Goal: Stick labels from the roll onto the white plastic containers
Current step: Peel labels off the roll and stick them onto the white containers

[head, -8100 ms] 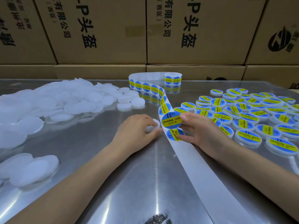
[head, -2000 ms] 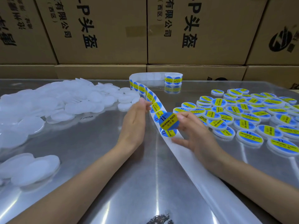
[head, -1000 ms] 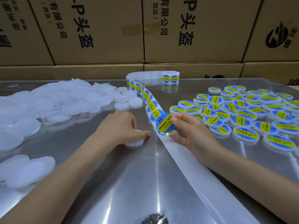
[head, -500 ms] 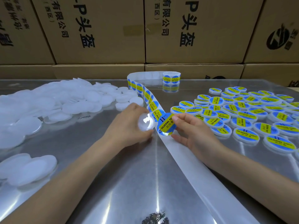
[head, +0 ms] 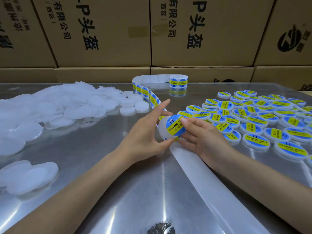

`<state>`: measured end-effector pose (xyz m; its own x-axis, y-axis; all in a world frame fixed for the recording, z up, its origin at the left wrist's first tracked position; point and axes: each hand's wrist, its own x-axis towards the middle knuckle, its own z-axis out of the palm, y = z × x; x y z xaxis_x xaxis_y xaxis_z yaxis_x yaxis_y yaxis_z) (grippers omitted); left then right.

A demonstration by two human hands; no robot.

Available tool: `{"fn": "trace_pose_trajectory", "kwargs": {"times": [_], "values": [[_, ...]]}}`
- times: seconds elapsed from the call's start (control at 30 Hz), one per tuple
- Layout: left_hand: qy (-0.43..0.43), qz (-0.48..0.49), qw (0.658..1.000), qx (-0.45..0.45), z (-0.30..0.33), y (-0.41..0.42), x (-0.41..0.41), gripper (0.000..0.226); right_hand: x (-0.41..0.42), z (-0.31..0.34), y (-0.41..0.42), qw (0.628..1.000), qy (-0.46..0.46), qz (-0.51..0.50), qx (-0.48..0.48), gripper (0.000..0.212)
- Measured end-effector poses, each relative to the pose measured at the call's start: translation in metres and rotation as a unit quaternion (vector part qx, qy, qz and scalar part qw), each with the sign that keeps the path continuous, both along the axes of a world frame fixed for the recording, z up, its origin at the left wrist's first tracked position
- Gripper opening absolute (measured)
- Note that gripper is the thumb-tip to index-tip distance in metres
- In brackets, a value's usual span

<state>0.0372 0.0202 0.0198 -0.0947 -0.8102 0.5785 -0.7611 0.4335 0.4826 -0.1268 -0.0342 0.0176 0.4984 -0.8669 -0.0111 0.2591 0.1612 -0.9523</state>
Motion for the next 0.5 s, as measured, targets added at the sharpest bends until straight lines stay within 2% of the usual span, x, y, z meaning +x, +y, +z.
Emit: {"fn": "trace_pose_trajectory", "kwargs": {"times": [0.5], "values": [[-0.001,-0.022,0.999,-0.026,-0.0005,-0.0012,-0.0042,0.087,0.0001,0.0002,0.0019,0.999,0.029,-0.003,-0.024,0.010]]}}
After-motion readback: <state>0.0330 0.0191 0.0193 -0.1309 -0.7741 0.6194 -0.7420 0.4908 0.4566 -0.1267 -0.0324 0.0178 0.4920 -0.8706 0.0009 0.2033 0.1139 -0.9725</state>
